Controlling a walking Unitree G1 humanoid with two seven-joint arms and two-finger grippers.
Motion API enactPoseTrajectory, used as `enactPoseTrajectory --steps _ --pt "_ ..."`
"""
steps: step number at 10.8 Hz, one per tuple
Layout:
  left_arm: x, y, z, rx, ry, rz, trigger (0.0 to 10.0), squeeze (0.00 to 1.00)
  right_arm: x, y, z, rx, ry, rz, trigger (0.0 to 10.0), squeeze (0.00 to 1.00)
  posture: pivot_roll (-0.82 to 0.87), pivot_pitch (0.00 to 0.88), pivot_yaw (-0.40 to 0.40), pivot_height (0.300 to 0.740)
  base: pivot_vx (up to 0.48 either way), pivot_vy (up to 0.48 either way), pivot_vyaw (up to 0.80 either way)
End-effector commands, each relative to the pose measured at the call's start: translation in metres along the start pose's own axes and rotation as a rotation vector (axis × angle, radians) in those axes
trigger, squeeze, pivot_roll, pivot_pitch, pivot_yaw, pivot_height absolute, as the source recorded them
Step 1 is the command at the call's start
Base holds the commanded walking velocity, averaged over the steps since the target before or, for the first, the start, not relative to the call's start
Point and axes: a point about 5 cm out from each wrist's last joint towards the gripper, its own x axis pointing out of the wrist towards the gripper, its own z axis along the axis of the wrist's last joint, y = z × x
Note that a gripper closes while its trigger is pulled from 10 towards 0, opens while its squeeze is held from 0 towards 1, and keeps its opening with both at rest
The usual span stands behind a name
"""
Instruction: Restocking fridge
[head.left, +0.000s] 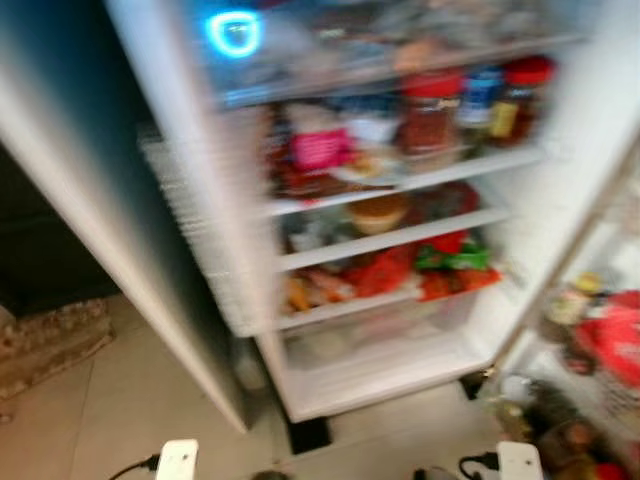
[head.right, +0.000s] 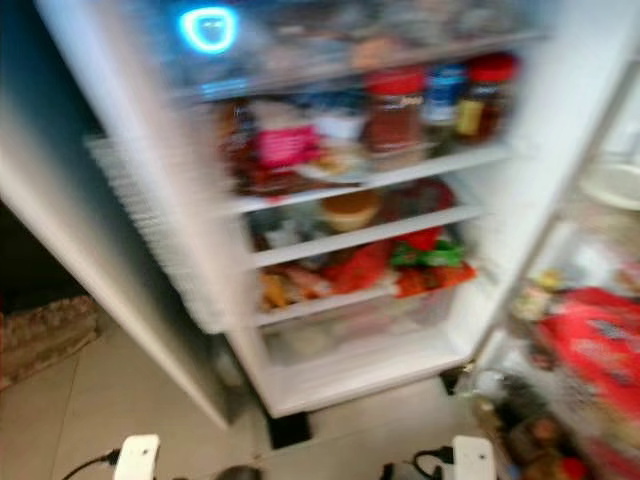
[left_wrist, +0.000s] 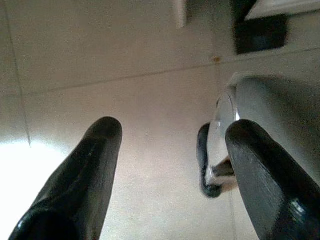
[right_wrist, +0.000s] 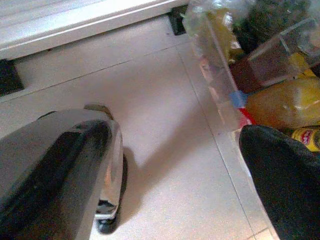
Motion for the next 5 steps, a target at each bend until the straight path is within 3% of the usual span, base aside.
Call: enactPoseTrajectory --steps 1,5 --pt "-0.0026 0.0131 -0.0107 -0.003 0.035 0.027 10.0 0.0 -0.0033 0.0094 -0.0134 -0.003 0.055 0.027 10.0 0.0 0.0 0.042 0.064 0.641 0.0 0.454 0.0" --pt "-0.0026 0.0128 -0.0113 0.001 0.037 0.022 10.0 0.0 -0.0036 0.0067 -0.0152 0.001 0.065 0.035 10.0 0.0 -0.02 0.023 0.057 0.641 0.0 0.456 0.0"
